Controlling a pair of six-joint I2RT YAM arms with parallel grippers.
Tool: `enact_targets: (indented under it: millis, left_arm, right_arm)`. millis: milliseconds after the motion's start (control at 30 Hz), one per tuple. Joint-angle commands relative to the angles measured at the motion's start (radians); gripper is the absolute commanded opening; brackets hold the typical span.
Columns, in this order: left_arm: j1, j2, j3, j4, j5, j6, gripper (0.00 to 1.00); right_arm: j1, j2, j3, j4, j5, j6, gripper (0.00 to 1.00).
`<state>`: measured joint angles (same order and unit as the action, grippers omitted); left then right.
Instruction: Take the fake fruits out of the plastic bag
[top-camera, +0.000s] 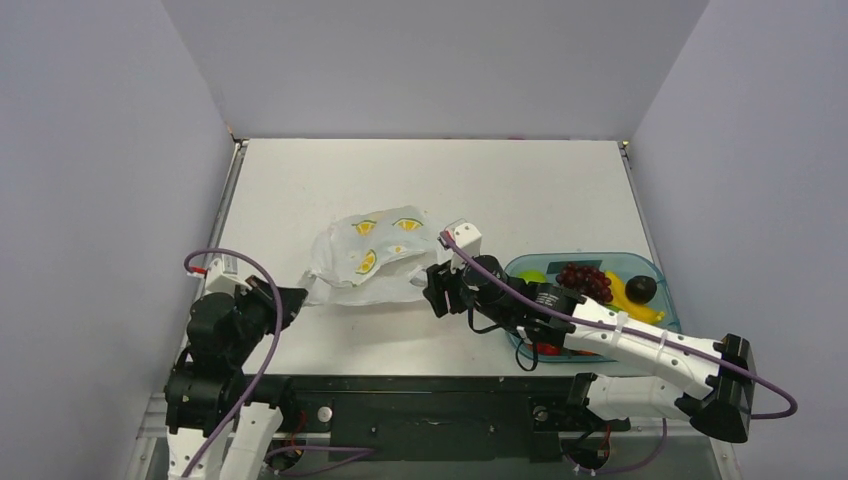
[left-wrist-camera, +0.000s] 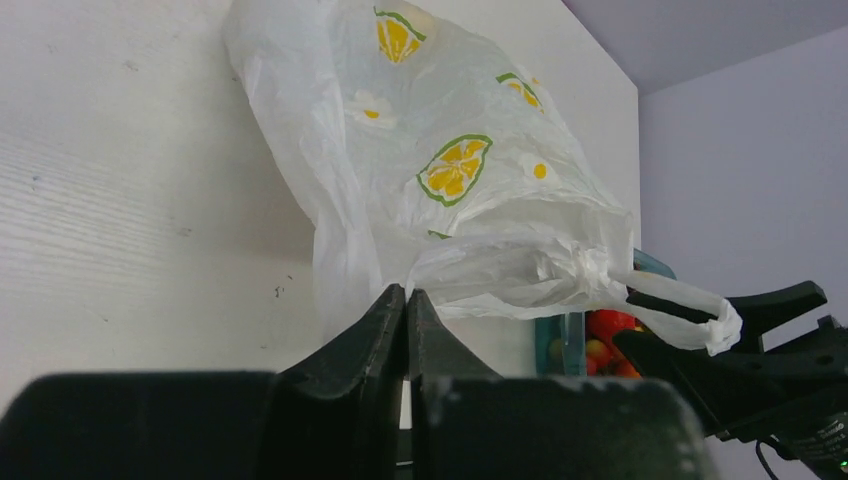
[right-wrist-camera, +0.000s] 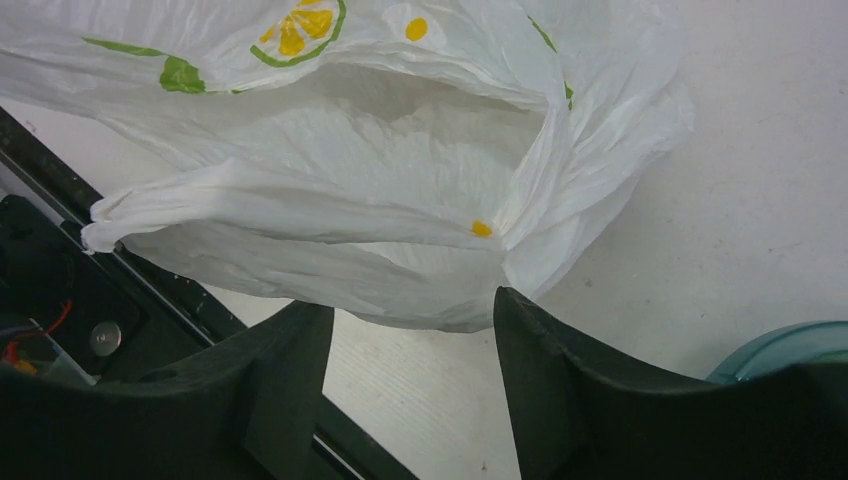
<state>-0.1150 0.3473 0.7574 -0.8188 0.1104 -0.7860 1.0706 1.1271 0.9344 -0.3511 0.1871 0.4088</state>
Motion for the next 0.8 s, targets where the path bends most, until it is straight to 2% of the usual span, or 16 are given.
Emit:
enact_targets:
  millis: [0,33,167,233,333,467,600,767]
  left_arm:
    - [0.006,-0.043,0.013,-0.071,0.077,-0.044,0.10]
    - [0.006,-0.044,0.022,-0.074,0.100,-0.036,0.15]
    - [0.007,-0.034,0.129,-0.104,0.143,0.028,0.45]
    - [0.006,-0.016,0.195,-0.111,0.168,0.065,0.50]
    - [0.007,0.027,0.283,-0.116,0.201,0.136,0.53]
    - [0.006,0.099,0.355,-0.080,0.352,0.218,0.55]
    - [0.006,0.209,0.374,-0.046,0.487,0.266,0.55]
    - [0.004,0.304,0.470,-0.104,0.480,0.415,0.55]
  right_arm:
    - [0.022,-0.031,0.049,-0.043,0.058,0.020,0.58]
    - [0.022,-0.032,0.063,-0.048,0.059,0.016,0.61]
    - [0.026,-0.040,0.097,-0.067,0.051,0.003,0.65]
    - [0.032,-0.042,0.120,-0.084,0.049,0.002,0.67]
    - [0.050,-0.048,0.135,-0.090,0.049,0.014,0.70]
    - [0.061,-0.054,0.170,-0.093,0.038,0.059,0.71]
    - [0.061,-0.045,0.227,-0.142,0.119,0.154,0.72]
    - [0.063,-0.036,0.271,-0.200,0.222,0.210,0.74]
